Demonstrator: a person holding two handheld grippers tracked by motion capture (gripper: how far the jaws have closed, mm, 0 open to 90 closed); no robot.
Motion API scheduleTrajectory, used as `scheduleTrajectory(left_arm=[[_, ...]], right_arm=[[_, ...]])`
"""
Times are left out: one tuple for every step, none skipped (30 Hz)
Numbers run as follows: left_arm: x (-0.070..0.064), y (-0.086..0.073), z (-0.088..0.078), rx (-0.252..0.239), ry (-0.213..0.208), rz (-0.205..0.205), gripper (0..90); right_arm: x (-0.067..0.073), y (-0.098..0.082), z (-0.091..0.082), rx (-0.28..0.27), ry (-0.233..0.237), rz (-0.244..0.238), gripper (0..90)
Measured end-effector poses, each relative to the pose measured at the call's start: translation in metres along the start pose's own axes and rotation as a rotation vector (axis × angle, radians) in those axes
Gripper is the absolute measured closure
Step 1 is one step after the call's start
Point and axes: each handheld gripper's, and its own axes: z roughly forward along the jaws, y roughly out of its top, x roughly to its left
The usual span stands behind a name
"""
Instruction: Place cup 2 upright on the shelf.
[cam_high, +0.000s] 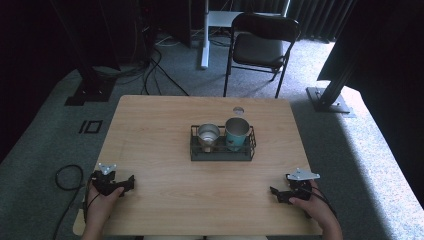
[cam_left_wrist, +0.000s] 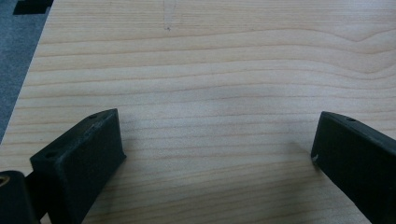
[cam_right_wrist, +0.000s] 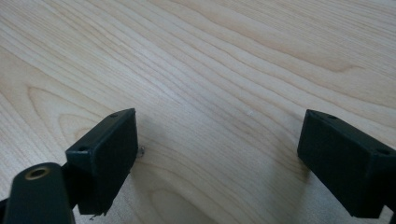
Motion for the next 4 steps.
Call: scheduleTrajectory(left_arm=[[0.0001, 0.0000, -0.0001, 0.001, 0.000, 0.001, 2.7], [0.0000, 0.0000, 0.0000, 0.000, 0.000, 0.000, 2.7], [0.0000, -0.0001, 0.0000, -0.001, 0.000, 0.000, 2.7], [0.0000, 0.0000, 0.0000, -0.001, 0.000, 0.000, 2.7]], right_arm=[[0.0000, 0.0000, 0.0000, 0.000, 0.000, 0.000, 11.8], [0.0000, 0.0000, 0.0000, 0.000, 0.000, 0.000, 11.8], [0.0000, 0.0000, 0.0000, 0.000, 0.000, 0.000, 11.8], [0.0000, 0.0000, 0.0000, 0.000, 0.000, 0.000, 11.8]])
